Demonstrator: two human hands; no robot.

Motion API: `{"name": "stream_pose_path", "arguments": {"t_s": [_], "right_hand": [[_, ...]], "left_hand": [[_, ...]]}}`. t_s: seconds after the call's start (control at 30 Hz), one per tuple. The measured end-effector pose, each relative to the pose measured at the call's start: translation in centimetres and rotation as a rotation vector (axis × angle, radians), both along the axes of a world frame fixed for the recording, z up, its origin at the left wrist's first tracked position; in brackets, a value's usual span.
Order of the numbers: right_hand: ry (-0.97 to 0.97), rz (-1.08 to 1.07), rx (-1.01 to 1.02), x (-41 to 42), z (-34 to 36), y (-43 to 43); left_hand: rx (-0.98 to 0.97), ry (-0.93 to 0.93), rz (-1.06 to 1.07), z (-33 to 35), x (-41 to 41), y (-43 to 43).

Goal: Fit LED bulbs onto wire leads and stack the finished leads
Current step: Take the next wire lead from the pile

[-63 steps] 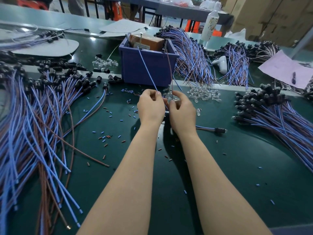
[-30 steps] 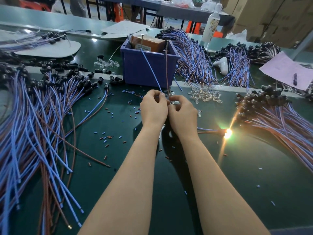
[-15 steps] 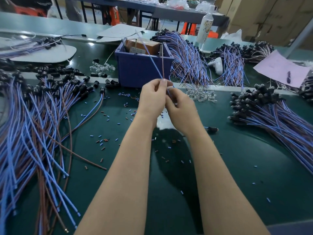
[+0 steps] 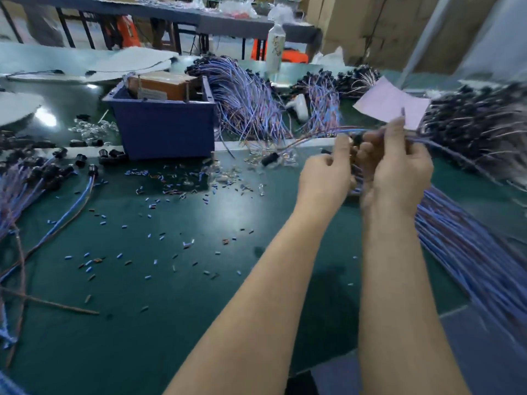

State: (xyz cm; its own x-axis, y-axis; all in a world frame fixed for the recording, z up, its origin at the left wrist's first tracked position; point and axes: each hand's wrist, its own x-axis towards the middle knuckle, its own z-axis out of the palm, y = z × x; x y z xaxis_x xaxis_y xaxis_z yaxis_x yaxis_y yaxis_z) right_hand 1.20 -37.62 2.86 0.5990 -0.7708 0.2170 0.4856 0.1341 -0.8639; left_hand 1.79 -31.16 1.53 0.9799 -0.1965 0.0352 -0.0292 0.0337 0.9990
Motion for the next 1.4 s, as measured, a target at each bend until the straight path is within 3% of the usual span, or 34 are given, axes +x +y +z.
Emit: {"name": "stream_pose_path", "arguments": {"t_s": [0.13, 0.3, 0.4, 0.47, 0.7, 0.83, 1.0, 1.13, 1.27, 1.4], "right_hand": [[0.008, 0.001, 0.243, -1.7, -2.1, -3.4], [0.258, -0.013, 0.379, -2.6, -4.9, -7.8], [0.147, 0.096, 0.702, -2.5, -6.2, -9.3], [0.075, 0.112, 0.809, -2.3, -6.8, -9.6], [0.154, 0.044, 0.743, -1.2, -6.8, -8.6], [0.192, 0.081, 0.625, 0.3, -6.0, -5.3], [0.241, 0.368, 0.404, 3.1, -4.3, 3.5], [0.354, 0.615, -0.023, 4.3, -4.3, 11.8], [0.443, 0.782, -0.611, 4.8, -4.9, 19.7], [0.472, 0.859, -0.991, 4.9, -6.2, 25.9]], "left_hand": [[-0.359, 0.117, -0.030, -0.6, 1.4, -5.1], [-0.281, 0.185, -0.093, -2.1, 2.8, -10.4], [-0.165, 0.292, -0.148, -4.2, 3.4, -12.3], [-0.079, 0.311, -0.166, -5.4, 3.7, -12.8], [-0.196, 0.312, -0.149, -5.9, 3.7, -11.2], [-0.248, 0.216, 0.022, -4.1, 3.4, -7.2], [-0.355, 0.090, 0.339, -2.4, 3.7, 1.3], [-0.404, 0.047, 0.654, -1.5, 4.0, 9.4], [-0.411, -0.002, 0.937, -1.4, 3.7, 17.8], [-0.488, -0.001, 1.162, -1.9, 3.0, 24.6]]}}
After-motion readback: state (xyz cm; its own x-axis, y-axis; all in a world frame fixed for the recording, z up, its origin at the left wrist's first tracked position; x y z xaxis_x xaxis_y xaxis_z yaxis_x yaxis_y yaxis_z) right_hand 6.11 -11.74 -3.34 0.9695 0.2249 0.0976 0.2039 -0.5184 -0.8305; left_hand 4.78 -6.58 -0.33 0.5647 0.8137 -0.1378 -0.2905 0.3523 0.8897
